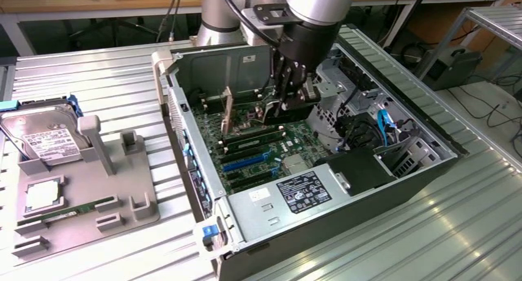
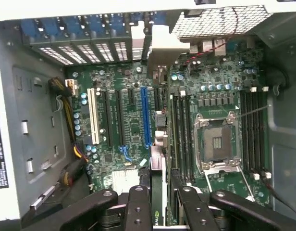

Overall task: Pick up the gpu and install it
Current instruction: 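Insert the gpu into the slot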

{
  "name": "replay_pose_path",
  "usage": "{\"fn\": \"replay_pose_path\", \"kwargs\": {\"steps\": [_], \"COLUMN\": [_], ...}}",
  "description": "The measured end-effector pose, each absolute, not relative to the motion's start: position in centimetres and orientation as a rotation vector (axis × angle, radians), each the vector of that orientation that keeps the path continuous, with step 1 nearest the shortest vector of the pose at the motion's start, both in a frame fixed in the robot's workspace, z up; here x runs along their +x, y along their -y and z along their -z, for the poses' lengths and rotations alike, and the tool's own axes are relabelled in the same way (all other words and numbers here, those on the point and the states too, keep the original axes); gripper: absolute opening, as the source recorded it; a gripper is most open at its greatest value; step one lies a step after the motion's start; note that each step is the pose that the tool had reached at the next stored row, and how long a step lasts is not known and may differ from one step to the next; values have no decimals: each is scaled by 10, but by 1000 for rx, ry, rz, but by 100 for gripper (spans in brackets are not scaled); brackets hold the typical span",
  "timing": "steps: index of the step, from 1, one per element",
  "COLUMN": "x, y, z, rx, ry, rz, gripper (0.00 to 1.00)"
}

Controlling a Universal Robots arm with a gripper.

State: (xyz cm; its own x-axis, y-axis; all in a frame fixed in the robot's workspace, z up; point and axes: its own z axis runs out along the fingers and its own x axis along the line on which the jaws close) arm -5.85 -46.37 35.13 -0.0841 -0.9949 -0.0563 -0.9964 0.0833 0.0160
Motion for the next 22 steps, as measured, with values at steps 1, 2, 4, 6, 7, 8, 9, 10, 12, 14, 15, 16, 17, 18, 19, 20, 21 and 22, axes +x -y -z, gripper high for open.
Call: {"fn": "replay_pose_path", "kwargs": {"steps": [1,2,4,6,7,8,9,10,12,14,15,16,17,18,19,20,21,22], "x": [-59,-59,-62,-66,-69,-71,-74,-80,-86,-92,-93,-93,-93,-93,-93,-93,-93,-93], "y": [466,468,472,475,476,476,477,478,478,478,478,478,477,477,476,475,474,473], "z": [-351,-350,-349,-346,-345,-344,-341,-338,-335,-330,-326,-323,-320,-319,-316,-314,-312,-310], "rx": [-2106,-2106,-2108,-2108,-2109,-2109,-2110,-2111,-2113,-2116,-2118,-2120,-2120,-2120,-2122,-2123,-2124,-2126], "ry": [-2289,-2288,-2287,-2286,-2286,-2286,-2285,-2284,-2282,-2279,-2278,-2276,-2276,-2276,-2275,-2273,-2272,-2270], "rz": [-78,-78,-77,-78,-78,-78,-78,-78,-78,-78,-78,-78,-78,-78,-78,-78,-78,-78], "gripper": [26,26,26,26,26,26,26,26,26,26,26,26,26,26,26,26,26,26]}}
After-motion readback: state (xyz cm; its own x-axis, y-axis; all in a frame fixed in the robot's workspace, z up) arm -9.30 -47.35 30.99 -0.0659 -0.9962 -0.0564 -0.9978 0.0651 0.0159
